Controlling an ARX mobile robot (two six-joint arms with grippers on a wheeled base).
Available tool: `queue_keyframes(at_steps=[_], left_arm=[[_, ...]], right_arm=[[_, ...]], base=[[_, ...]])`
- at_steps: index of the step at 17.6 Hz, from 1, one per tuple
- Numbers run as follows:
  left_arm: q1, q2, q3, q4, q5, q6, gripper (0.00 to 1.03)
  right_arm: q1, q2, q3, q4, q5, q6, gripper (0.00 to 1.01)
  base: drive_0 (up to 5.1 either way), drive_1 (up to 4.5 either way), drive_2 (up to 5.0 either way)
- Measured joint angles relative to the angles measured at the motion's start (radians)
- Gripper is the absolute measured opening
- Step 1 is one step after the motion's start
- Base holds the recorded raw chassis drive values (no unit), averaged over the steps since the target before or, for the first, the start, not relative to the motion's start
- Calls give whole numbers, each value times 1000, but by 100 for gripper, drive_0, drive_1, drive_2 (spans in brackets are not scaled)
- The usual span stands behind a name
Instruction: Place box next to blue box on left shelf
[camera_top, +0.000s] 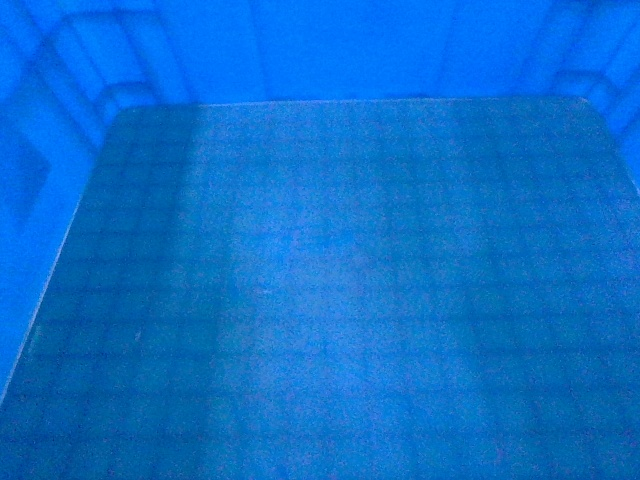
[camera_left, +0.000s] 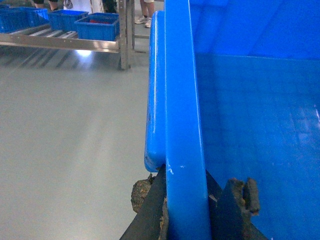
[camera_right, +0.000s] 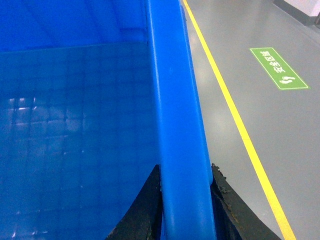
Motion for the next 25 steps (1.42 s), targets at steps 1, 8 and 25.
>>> queue_keyframes(at_steps=[1, 8, 25], left_arm=[[0, 0, 0, 3, 0, 0, 9], [0, 0, 0, 0, 0, 0, 9], [0, 0, 0, -1, 0, 0, 9]], right_arm=[[0, 1, 0, 1, 0, 0, 18], [0, -1, 0, 2, 0, 0, 18], [0, 0, 0, 1, 1, 0, 18]], base=[[1, 379, -376], [-1, 376, -378], [4, 381, -373]])
